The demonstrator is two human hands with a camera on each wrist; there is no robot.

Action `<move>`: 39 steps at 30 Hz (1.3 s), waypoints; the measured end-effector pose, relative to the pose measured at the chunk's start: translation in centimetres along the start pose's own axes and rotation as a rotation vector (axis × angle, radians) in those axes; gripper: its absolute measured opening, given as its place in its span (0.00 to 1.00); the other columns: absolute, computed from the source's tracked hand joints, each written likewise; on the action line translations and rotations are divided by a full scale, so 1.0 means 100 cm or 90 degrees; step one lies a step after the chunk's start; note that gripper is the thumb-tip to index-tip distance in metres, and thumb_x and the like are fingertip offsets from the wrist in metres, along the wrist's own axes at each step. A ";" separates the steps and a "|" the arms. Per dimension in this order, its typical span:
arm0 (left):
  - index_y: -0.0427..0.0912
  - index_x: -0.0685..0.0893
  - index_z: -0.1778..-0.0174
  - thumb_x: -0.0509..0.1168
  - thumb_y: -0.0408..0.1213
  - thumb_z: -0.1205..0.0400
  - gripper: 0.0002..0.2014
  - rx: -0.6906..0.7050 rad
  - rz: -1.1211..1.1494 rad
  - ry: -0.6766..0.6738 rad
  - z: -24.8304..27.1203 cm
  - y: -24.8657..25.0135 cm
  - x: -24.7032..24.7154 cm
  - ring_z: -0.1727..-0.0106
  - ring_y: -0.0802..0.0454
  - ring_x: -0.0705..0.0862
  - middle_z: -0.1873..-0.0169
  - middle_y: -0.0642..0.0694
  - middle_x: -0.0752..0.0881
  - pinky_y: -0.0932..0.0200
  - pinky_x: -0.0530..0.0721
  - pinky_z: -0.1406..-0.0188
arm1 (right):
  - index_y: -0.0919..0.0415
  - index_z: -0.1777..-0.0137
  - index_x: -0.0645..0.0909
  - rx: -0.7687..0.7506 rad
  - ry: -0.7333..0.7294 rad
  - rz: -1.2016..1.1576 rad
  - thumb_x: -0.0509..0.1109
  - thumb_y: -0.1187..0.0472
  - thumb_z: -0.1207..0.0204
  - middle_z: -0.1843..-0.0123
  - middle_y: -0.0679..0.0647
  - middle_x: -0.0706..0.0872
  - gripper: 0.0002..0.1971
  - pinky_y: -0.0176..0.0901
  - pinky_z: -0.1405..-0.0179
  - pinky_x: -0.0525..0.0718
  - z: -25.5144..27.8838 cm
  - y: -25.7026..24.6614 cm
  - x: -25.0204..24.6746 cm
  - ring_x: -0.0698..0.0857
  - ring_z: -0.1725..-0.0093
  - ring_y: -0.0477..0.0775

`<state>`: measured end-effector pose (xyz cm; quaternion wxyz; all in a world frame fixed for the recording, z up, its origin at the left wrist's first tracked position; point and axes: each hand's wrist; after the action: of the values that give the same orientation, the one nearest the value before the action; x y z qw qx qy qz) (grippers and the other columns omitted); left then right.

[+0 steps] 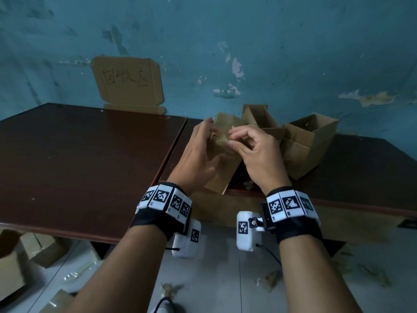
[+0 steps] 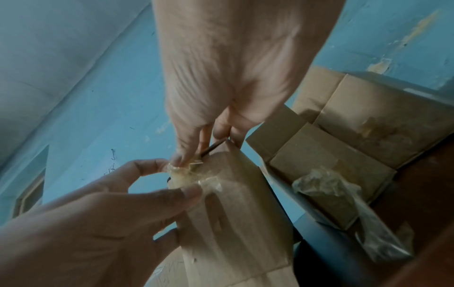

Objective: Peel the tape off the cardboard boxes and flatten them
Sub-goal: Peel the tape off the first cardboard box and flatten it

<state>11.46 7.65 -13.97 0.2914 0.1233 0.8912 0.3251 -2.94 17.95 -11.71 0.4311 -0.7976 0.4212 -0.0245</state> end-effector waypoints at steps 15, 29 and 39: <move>0.43 0.71 0.21 0.70 0.25 0.15 0.27 -0.001 0.034 0.227 -0.005 -0.003 0.008 0.29 0.48 0.85 0.29 0.41 0.75 0.40 0.89 0.32 | 0.54 0.29 0.90 -0.053 0.008 0.131 0.82 0.70 0.23 0.23 0.52 0.82 0.23 0.14 0.31 0.68 -0.003 -0.018 0.017 0.76 0.27 0.36; 0.38 0.80 0.33 0.69 0.27 0.13 0.14 0.033 -0.083 0.140 0.003 0.004 0.010 0.34 0.61 0.78 0.19 0.40 0.71 0.43 0.91 0.43 | 0.63 0.45 0.92 -0.044 0.067 0.149 0.79 0.67 0.18 0.33 0.54 0.87 0.05 0.15 0.33 0.68 -0.004 0.005 0.020 0.78 0.35 0.35; 0.37 0.80 0.33 0.66 0.25 0.12 0.12 0.066 -0.072 0.156 0.003 -0.008 0.012 0.32 0.49 0.85 0.18 0.43 0.74 0.39 0.92 0.43 | 0.61 0.45 0.93 -0.013 0.064 0.100 0.79 0.64 0.17 0.27 0.49 0.84 0.04 0.18 0.26 0.68 0.001 0.016 0.017 0.76 0.26 0.34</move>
<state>10.65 7.69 -15.15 0.1916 0.0469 0.9413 0.2740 -2.86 16.43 -13.47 0.4017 -0.7641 0.5041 -0.0260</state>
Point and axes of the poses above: each hand's wrist, its own z-axis away from the middle knuckle, its own x-axis out of the palm, y = z × x
